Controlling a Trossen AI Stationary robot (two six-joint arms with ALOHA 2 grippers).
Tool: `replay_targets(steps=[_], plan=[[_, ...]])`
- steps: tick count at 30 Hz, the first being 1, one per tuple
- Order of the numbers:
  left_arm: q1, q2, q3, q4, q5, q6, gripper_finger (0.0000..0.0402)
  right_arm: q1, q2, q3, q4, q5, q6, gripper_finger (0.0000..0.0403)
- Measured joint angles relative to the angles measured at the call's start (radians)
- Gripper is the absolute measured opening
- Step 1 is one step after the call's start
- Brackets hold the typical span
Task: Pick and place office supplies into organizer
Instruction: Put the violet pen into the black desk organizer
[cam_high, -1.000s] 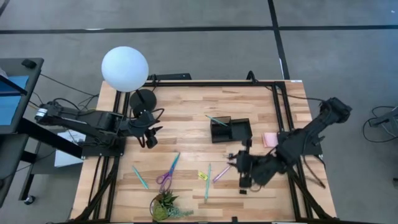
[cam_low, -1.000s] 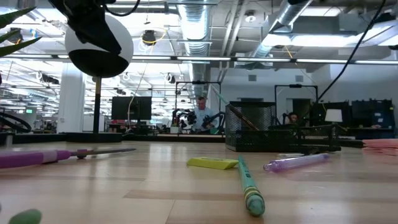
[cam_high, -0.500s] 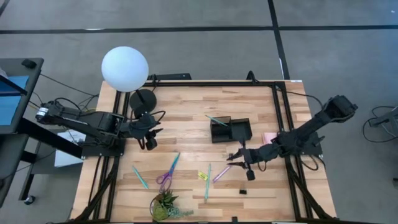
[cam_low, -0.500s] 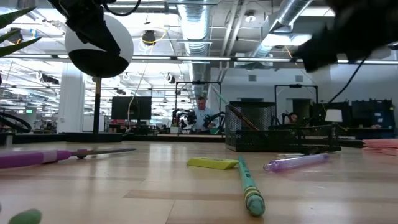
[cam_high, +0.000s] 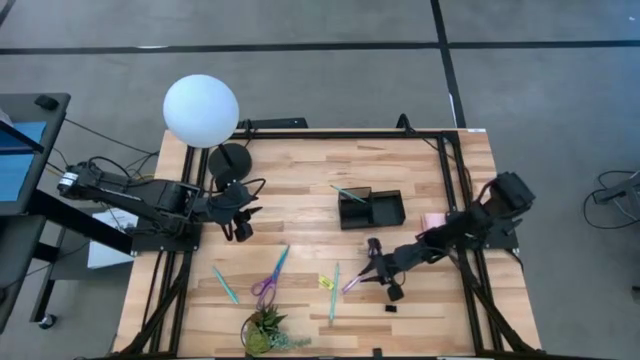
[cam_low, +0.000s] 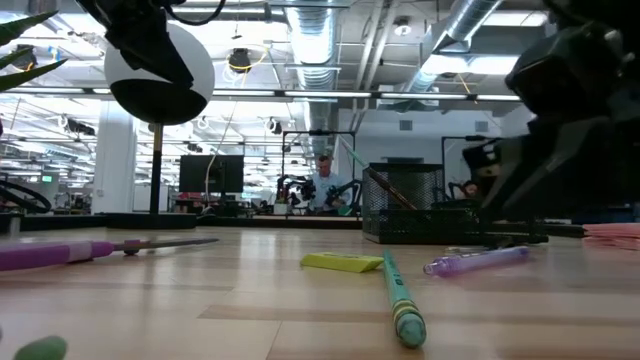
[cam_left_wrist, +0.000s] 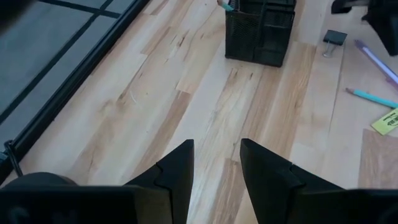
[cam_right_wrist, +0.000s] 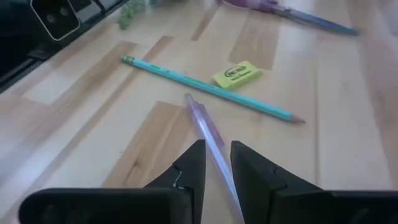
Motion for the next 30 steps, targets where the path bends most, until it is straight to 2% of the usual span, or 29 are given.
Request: replay_targets(steps=[4, 9, 11, 22, 26, 30], plan=[[0.000, 0.000, 0.000, 0.001, -0.001, -0.002, 0.0128, -0.049, 0.017, 0.012, 0.004, -0.041, -0.008, 0.0071], [0.000, 0.000, 0.000, 0.000, -0.001, -0.011, 0.0128, -0.115, 0.028, 0.012, -0.004, -0.192, 0.007, 0.0071], [0.000, 0.000, 0.000, 0.000, -0.001, -0.012, 0.0128, -0.128, 0.038, 0.012, -0.003, -0.220, 0.008, 0.0071], [0.000, 0.000, 0.000, 0.000, -0.001, -0.012, 0.0128, -0.144, 0.185, 0.022, 0.073, -0.236, 0.006, 0.0070], [0.000, 0.000, 0.001, -0.003, -0.001, -0.012, 0.0128, -0.139, 0.237, 0.022, 0.176, -0.235, 0.125, 0.0070], [0.000, 0.000, 0.001, -0.021, -0.001, -0.012, 0.0128, -0.092, 0.267, 0.023, 0.212, -0.193, 0.159, 0.0070]])
